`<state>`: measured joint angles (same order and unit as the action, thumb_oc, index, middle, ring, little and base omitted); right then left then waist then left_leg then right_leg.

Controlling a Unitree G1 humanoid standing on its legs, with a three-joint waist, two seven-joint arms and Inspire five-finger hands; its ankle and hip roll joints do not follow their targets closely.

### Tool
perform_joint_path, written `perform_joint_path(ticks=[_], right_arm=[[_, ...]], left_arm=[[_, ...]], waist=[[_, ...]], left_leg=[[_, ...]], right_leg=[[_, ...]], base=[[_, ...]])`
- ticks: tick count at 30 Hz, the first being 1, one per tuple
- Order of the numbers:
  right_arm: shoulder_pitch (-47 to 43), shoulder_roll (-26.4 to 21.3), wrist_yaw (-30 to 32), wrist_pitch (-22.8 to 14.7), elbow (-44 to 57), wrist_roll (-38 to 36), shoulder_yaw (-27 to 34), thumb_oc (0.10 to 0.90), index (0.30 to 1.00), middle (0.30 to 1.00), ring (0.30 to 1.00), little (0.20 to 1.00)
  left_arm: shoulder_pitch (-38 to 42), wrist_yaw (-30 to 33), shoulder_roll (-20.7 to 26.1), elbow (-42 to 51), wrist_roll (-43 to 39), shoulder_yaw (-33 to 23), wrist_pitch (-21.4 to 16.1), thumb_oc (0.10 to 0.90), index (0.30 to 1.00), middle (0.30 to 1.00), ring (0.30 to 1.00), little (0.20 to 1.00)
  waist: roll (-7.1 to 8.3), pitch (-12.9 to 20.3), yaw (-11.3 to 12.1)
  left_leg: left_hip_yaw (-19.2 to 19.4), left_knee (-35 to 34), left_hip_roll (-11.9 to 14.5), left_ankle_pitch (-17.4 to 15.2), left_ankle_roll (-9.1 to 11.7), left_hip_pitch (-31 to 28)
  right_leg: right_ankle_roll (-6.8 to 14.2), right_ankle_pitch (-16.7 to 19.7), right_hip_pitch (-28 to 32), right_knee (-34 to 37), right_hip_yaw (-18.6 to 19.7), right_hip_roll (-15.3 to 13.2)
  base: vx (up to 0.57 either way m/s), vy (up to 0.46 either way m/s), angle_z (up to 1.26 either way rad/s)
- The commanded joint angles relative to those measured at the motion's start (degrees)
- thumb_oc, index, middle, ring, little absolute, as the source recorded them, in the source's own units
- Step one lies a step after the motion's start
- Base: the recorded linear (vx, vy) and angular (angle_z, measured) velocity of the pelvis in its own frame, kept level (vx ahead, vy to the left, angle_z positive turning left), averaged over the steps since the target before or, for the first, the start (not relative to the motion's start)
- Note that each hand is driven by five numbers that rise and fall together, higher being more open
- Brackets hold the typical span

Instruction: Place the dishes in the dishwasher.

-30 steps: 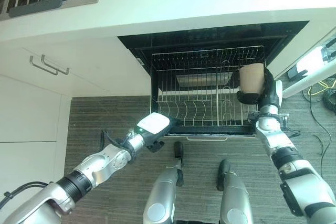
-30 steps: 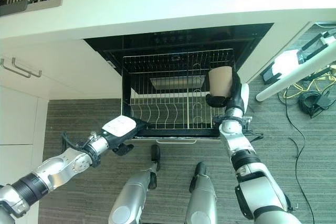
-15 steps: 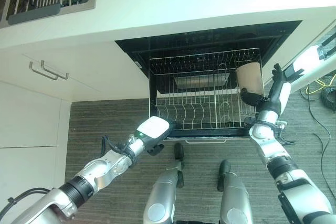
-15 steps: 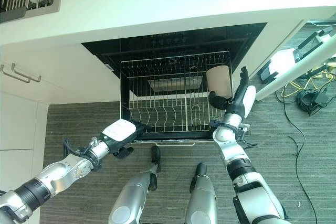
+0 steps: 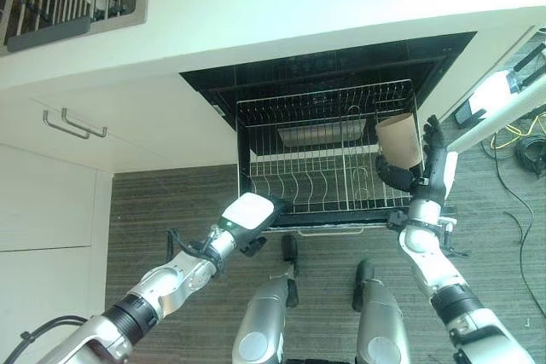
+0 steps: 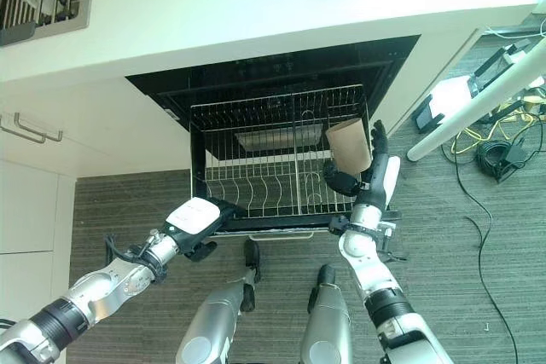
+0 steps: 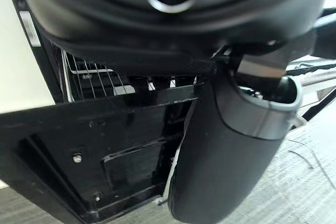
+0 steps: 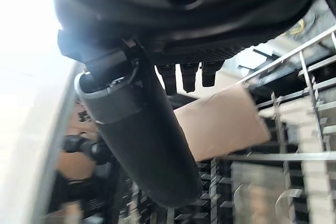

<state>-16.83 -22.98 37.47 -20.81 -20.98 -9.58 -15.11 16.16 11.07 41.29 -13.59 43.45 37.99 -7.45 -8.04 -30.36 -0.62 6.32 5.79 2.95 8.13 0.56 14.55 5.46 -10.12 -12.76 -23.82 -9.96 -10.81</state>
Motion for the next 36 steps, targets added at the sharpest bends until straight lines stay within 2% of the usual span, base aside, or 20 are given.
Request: perform_joint_path(ticks=[1,7,9,13,14,16,19,21,25,28,29,30,31,32,34,36], right_arm=[[-1.77,-3.11,-1.28,-10.63,7.55,0.0,2.73,0.8,0.9,0.9,0.9,0.9],[2.83,-3.26,-3.73,-14.84,14.75,-2.17,4.1,0.8,0.9,0.9,0.9,0.9],[4.69,-3.4,-4.99,-16.57,17.67,-1.58,4.56,0.8,0.9,0.9,0.9,0.9],[6.81,-4.1,-4.73,-16.04,20.11,-0.45,5.7,0.8,0.9,0.9,0.9,0.9],[7.77,-4.33,-4.29,-16.72,20.57,0.35,6.88,0.8,0.9,0.9,0.9,0.9],[10.29,-4.47,-3.91,-16.42,22.36,-1.22,11.1,0.8,0.9,0.9,0.9,0.9],[12.23,-3.25,-2.87,-16.31,23.43,-1.85,14.89,0.8,0.9,0.9,0.9,0.9],[12.93,-2.59,-1.98,-16.05,23.97,-1.72,15.94,0.8,0.9,0.9,0.9,0.9],[15.17,-0.34,-2.49,-15.42,24.86,-2.77,18.29,0.8,0.9,0.9,0.9,0.9],[16.38,1.22,-3.16,-15.62,25.21,-2.52,18.99,0.8,0.9,0.9,0.9,0.9],[16.97,1.87,-3.74,-15.4,25.69,-2.53,19.28,0.8,0.9,0.9,0.9,0.9],[17.2,2.44,-5.05,-15.11,25.81,-2.87,19.43,0.8,0.9,0.9,0.9,0.9],[17.26,2.52,-6.15,-14.81,25.92,-3.46,19.53,0.8,0.9,0.9,0.9,0.9],[17.52,2.29,-7.21,-14.57,26.31,-4.24,19.88,0.8,0.9,0.9,0.9,0.9],[18.0,1.87,-9.13,-15.01,26.08,-5.67,20.3,0.8,0.9,0.9,0.9,0.9],[17.23,0.19,-13.72,-15.5,25.33,-10.25,20.2,0.8,0.9,0.9,0.9,0.9]], left_arm=[[-2.66,3.87,-0.38,3.04,2.74,-1.59,0.03,0.8,0.9,0.9,0.9,0.9],[-5.34,6.23,-1.26,2.18,2.95,-4.53,1.01,0.8,0.9,0.9,0.9,0.9],[-6.69,10.13,-1.74,2.13,0.55,-6.67,2.73,0.8,0.9,0.9,0.9,0.9],[-7.83,16.55,-1.93,2.24,-1.46,-11.08,3.41,0.8,0.9,0.9,0.9,0.9],[-8.46,19.21,-1.4,2.81,-2.77,-13.68,2.68,0.8,0.9,0.9,0.9,0.9],[-11.1,22.23,0.35,6.6,-4.55,-22.19,-1.5,0.8,0.9,0.9,0.9,0.9],[-14.04,25.91,1.09,9.96,-6.3,-30.81,-4.53,0.8,0.9,0.9,0.9,0.9],[-15.32,26.19,1.2,10.53,-8.06,-33.72,-5.04,0.8,0.9,0.9,0.9,0.9],[-18.61,22.78,-0.35,11.86,-14.34,-39.66,-3.88,0.8,0.9,0.9,0.9,0.9],[-20.75,15.46,-2.23,10.66,-25.96,-41.61,-1.67,0.8,0.9,0.9,0.9,0.9],[-21.89,13.21,-3.83,10.14,-30.82,-42.47,0.15,0.8,0.9,0.9,0.9,0.9],[-22.89,11.46,-5.37,8.66,-34.2,-42.9,1.98,0.8,0.9,0.9,0.9,0.9],[-23.81,10.22,-6.57,7.57,-37.77,-43.24,3.78,0.8,0.9,0.9,0.9,0.9],[-24.85,8.14,-8.53,5.21,-42.52,-43.57,5.81,0.8,0.9,0.9,0.9,0.9],[-26.55,4.91,-11.44,0.14,-48.05,-43.67,6.57,0.8,0.9,0.9,0.9,0.9],[-28.03,-1.46,-15.2,-6.23,-55.61,-42.76,5.81,0.8,0.9,0.9,0.9,0.9]], waist=[[1.17,2.2,-1.66],[1.98,4.68,-1.88],[2.21,6.42,-1.83],[2.7,9.48,-1.37],[3.09,10.83,-0.97],[3.87,13.77,0.17],[4.18,15.47,0.82],[4.25,16.01,0.89],[4.29,17.02,0.69],[3.8,17.39,0.81],[3.53,17.42,0.98],[3.32,17.36,1.15],[3.37,17.32,1.31],[3.88,17.22,1.2],[4.73,16.83,1.12],[5.36,16.25,2.08]], left_leg=[[2.45,11.4,2.07,-16.73,-0.2,-2.46],[2.38,11.4,2.56,-16.91,-0.13,-4.41],[2.42,11.4,2.61,-17.17,-0.15,-5.73],[2.85,11.4,2.18,-18.14,-0.25,-8.31],[2.93,11.4,1.84,-18.62,-0.6,-9.38],[2.03,11.4,0.74,-19.92,-1.79,-11.46],[0.53,11.4,-0.79,-21.05,-3.34,-12.85],[0.25,11.4,-1.38,-21.41,-3.98,-13.1],[-0.83,11.4,-3.35,-22.44,-6.01,-13.21],[-1.48,11.4,-4.2,-22.96,-6.96,-12.93],[-1.9,11.4,-4.43,-23.23,-7.4,-12.87],[-1.87,11.4,-4.37,-23.32,-7.58,-12.89],[-1.82,11.4,-4.48,-23.34,-7.74,-12.69],[-2.02,11.4,-5.13,-23.45,-7.98,-12.31],[-2.23,11.4,-6.02,-23.13,-7.51,-12.04],[-0.3,11.4,-5.98,-22.84,-6.84,-11.9]], right_leg=[[-0.59,2.92,1.78,6.64,-1.14,1.12],[-0.99,1.73,4.6,6.64,-2.39,1.39],[-1.21,0.98,6.23,6.64,-2.91,1.33],[-0.98,-0.16,9.14,6.64,-3.67,0.6],[-0.73,-0.32,10.32,6.64,-4.03,0.21],[-0.25,-0.58,12.84,6.64,-4.59,-0.14],[0.51,-0.44,14.45,6.64,-4.11,-0.29],[1.03,-0.07,14.78,6.64,-3.9,-0.49],[2.37,3.53,14.79,6.64,-2.81,-0.95],[2.78,6.81,14.54,6.64,-2.38,-1.45],[2.94,8.26,14.56,6.54,-2.55,-0.97],[2.77,8.21,14.35,5.51,-2.8,-0.28],[2.58,7.28,13.81,4.1,-2.71,1.02],[2.15,5.84,12.95,3.0,-1.94,4.11],[0.96,4.61,12.44,2.83,-1.59,8.7],[-0.07,3.89,12.04,3.36,-4.71,10.98]], base=[[0.0,-0.001,-0.06],[0.02,-0.003,-0.05],[0.04,0.053,0.02],[0.02,0.117,0.02],[0.05,0.128,0.07],[0.08,0.175,0.11],[0.01,0.209,0.1],[-0.01,0.197,0.11],[-0.01,0.224,0.12],[0.0,0.183,0.14],[0.02,0.153,-0.04],[0.02,0.114,-0.11],[0.01,0.04,-0.07],[0.01,-0.02,-0.06],[0.03,-0.067,0.02],[0.04,-0.071,0.14]])
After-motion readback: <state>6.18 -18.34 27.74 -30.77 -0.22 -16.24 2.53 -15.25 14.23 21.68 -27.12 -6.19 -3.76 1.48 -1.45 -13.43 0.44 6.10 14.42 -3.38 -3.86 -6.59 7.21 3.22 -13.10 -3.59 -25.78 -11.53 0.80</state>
